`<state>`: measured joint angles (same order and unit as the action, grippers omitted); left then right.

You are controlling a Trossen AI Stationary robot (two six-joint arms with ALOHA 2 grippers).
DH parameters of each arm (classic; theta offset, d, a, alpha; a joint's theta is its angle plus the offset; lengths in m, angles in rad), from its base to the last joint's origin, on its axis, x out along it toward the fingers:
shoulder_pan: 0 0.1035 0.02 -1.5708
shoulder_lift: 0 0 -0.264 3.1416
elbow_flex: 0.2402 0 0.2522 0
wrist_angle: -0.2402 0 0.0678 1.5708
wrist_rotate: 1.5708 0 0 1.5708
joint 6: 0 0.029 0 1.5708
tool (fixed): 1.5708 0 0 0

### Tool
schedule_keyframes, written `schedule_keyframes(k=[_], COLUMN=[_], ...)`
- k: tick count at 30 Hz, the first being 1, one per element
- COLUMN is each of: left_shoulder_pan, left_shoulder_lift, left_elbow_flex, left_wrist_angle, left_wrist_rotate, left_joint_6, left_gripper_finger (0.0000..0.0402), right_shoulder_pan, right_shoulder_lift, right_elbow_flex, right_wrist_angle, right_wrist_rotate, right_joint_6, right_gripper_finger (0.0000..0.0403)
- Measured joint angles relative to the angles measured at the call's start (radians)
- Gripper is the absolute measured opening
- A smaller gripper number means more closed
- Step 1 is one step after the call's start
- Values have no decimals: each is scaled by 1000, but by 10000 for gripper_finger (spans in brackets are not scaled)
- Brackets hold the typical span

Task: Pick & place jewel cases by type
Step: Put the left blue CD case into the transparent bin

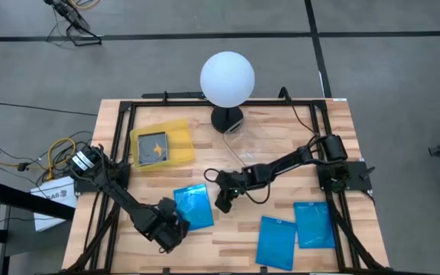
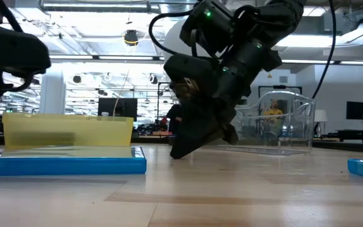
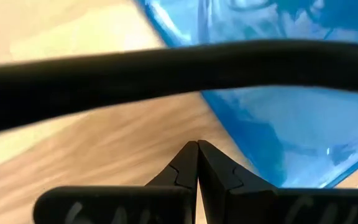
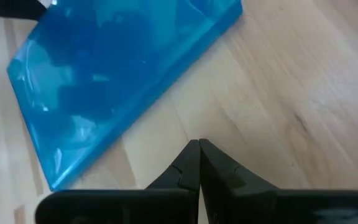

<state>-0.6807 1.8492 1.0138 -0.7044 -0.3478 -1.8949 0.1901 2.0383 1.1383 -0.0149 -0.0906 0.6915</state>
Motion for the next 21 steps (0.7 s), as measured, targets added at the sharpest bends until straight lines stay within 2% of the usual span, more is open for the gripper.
schedule_keyframes(k=[10, 15, 18, 21], left_shoulder_pan=[10, 19, 22, 22], left_shoulder_lift=[7, 8, 8, 8], left_elbow_flex=[-8, -8, -8, -8], left_wrist_angle=[20, 27, 35, 41], left_wrist_rotate=[-109, -155, -162, -161], left_joint_6=[30, 67, 97, 127], left_gripper_finger=[0, 0, 0, 0], right_shoulder_pan=[55, 75, 73, 65], right_shoulder_lift=[10, 10, 9, 9], right_elbow_flex=[-3, -3, -3, -3], right_wrist_angle=[94, 98, 94, 92], right_wrist_rotate=[-31, -1, 7, 0], right_joint_6=[61, 61, 61, 86], right_gripper_finger=[0, 1, 16, 50])
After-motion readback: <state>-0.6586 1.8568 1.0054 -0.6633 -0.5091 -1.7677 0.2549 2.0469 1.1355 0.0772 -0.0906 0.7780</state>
